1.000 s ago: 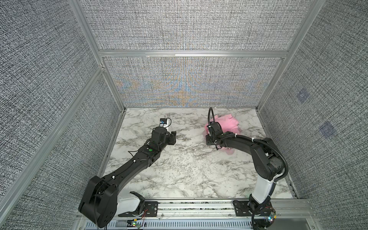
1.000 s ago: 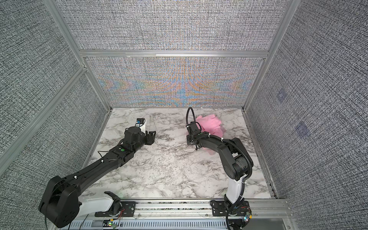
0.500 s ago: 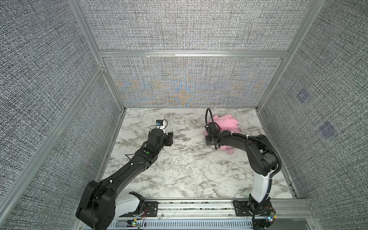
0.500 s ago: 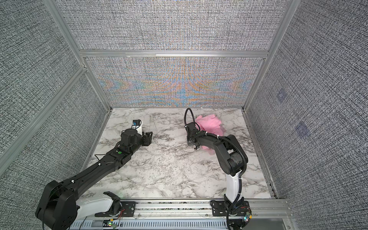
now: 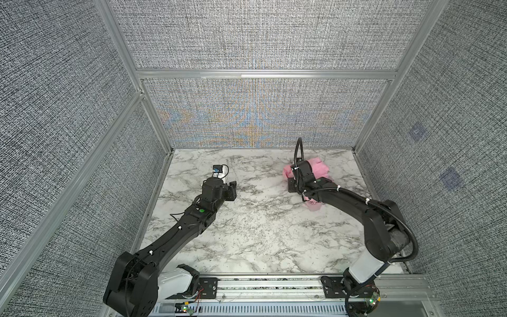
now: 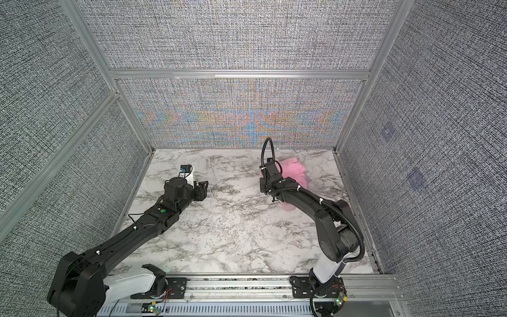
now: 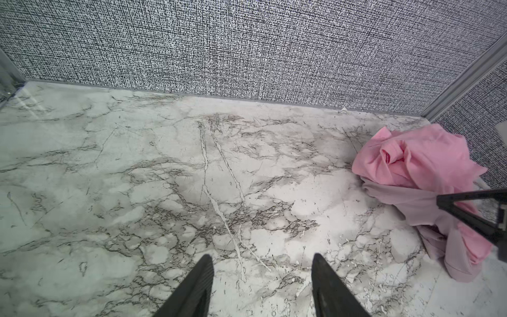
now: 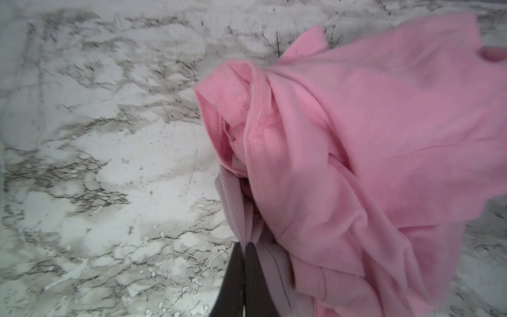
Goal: Pick out a specific cloth from the pile
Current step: 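Lift the lilac garment high out of the pile with the right gripper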
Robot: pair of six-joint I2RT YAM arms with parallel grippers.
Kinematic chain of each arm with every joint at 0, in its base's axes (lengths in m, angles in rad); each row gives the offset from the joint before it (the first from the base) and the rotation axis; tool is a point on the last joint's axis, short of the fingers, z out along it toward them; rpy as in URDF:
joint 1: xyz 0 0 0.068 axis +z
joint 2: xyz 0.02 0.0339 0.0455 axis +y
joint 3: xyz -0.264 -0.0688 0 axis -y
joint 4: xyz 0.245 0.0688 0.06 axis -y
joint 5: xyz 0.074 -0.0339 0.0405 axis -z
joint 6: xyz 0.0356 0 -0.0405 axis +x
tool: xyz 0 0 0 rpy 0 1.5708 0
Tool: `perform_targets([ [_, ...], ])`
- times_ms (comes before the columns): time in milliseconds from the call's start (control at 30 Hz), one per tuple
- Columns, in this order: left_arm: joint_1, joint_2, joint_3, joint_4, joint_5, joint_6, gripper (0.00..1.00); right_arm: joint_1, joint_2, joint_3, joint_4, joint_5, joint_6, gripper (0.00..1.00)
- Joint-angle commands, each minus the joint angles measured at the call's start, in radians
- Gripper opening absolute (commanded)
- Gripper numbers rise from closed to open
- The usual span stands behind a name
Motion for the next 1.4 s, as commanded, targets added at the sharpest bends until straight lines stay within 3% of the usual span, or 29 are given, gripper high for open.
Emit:
perform_targets([
  [0,0.004,-0.011,0.009,-0.001,0.006,0.006,0.59,-0.013,-0.051,0.022,-0.022,-0.023,0.001,0.0],
  [533,0.012,0.031,0.107,-0.057,0.036,0.045,0.59,-0.121,-0.266,0.162,-0.058,-0.116,-0.034,0.0],
  [1167,0.013,-0.024,0.141,-0.078,0.049,-0.009,0.59,-0.151,-0.235,0.472,-0.17,-0.309,-0.07,0.0],
  [1367,0.013,-0.059,0.186,-0.15,0.008,-0.021,0.59,-0.15,-0.218,0.572,-0.184,-0.442,-0.063,0.0],
])
